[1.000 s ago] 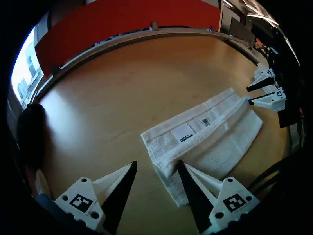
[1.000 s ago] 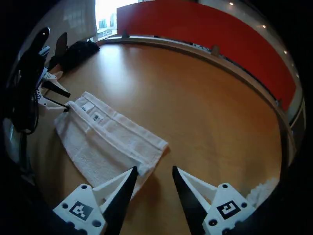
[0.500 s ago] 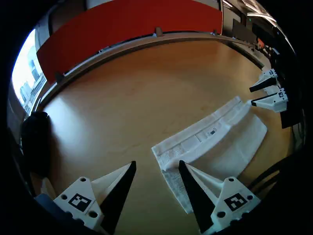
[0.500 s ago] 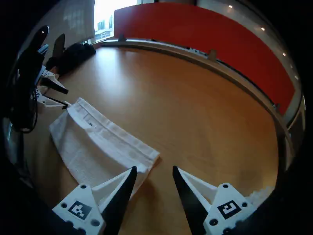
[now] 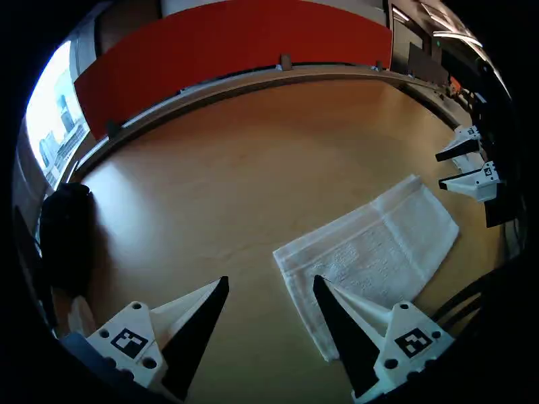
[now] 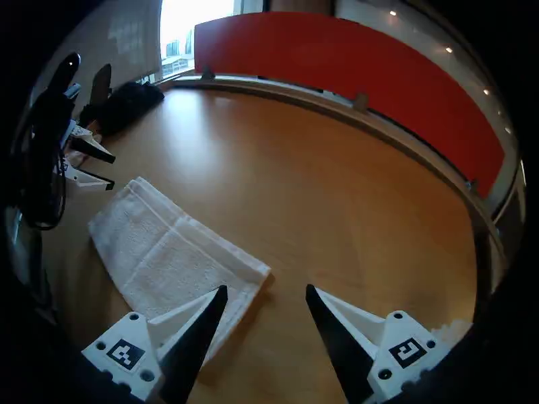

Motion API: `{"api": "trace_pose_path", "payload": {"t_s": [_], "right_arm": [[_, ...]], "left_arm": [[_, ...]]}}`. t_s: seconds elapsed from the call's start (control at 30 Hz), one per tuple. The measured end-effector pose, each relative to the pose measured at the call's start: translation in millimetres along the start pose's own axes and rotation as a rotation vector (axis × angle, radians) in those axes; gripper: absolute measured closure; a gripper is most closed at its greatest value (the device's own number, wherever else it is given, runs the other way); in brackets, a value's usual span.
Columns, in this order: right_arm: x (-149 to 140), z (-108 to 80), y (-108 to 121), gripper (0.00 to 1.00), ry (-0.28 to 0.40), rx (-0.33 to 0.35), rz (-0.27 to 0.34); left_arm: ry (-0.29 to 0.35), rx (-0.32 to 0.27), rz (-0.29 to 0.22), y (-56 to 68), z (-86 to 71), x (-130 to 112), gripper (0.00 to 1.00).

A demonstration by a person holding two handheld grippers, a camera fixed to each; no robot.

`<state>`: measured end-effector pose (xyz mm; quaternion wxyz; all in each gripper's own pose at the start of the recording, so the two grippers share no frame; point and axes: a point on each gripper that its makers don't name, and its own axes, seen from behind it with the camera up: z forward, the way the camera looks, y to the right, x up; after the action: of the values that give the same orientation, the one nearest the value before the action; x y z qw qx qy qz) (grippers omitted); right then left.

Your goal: Fold towel

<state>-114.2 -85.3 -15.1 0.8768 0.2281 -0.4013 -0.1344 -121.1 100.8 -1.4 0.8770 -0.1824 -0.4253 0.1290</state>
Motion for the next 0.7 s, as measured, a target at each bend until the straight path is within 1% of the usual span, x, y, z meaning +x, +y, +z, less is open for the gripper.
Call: {"api": "trace_pose_path", "payload": {"t_s": [0.4,0.7], "right_arm": [[-11,-16.9,-13,0.09,0.006,0.007,0.014],[-27,-31.9,-30,0.09,0.004,0.019,0.016]], "left_arm": [[0.002,-0.005,-0.003,5.5,-13.4,-11,0.07],[0.004,-0.005,-0.031,9.7,-26.0,-26,0.07]]}}
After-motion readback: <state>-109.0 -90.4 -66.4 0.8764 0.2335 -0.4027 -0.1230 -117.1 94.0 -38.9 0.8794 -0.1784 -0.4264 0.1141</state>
